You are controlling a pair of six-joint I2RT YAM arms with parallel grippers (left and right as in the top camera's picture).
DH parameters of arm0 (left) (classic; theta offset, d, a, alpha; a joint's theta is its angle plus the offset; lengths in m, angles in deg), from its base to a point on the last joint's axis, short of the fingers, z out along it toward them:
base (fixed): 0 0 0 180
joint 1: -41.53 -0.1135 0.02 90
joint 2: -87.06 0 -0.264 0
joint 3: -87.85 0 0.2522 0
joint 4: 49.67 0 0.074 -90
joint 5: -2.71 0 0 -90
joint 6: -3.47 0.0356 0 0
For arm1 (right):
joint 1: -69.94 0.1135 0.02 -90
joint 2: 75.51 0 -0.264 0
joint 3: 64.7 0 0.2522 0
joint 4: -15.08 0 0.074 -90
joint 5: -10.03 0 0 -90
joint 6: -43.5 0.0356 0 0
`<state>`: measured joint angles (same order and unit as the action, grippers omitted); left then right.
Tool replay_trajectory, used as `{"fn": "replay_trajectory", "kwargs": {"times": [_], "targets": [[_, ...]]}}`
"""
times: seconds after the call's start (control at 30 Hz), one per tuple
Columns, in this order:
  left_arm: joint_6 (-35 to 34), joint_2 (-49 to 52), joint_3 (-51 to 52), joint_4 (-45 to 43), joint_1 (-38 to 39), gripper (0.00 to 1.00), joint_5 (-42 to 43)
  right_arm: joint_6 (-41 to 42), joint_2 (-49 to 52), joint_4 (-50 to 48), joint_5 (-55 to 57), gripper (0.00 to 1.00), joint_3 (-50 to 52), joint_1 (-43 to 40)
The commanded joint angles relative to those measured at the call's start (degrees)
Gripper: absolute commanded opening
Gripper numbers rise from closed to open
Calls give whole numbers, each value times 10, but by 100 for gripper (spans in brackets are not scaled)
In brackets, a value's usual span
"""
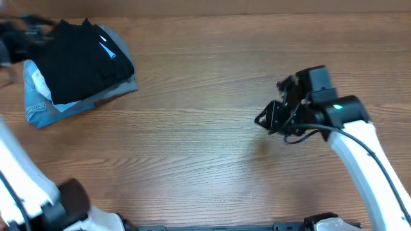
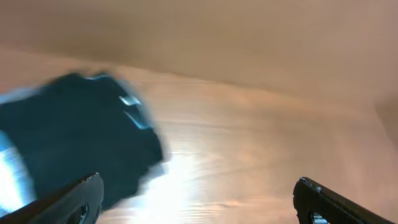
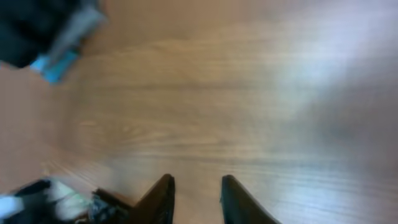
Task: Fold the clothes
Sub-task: 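Release the bundle on the stack and pull the left gripper back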
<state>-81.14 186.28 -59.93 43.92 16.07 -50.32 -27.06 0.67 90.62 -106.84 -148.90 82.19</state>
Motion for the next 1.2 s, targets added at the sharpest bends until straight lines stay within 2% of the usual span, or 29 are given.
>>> {"fn": "replay_trajectory", "kwargs": {"times": [0.0,0.13,0.17,0.23,0.3,0.37,0.63,0.9,1.17], "targets": [[38,-92,-14,37,129,100,-153,-62,-70,9,42,43,-82,0],[4,-147,-14,76,299,100,-307,-62,-118,3,50,76,-131,0],[-29,-159,-14,97,352,100,-354,-62,-133,-3,50,90,-141,0],[-64,-169,-14,126,405,100,-390,-62,-148,-9,50,100,-148,0],[-108,-176,-14,169,459,100,-418,-62,-169,-17,50,100,-152,0],[-126,-188,0,170,495,100,-411,-62,-185,-21,50,100,-152,0],[-205,-253,41,170,581,100,-417,-62,-218,-12,50,100,-152,0],[-208,-340,152,170,596,100,-457,-62,-214,7,50,100,-151,0],[-208,-342,157,170,596,100,-458,-62,-209,35,50,100,-151,0]]}}
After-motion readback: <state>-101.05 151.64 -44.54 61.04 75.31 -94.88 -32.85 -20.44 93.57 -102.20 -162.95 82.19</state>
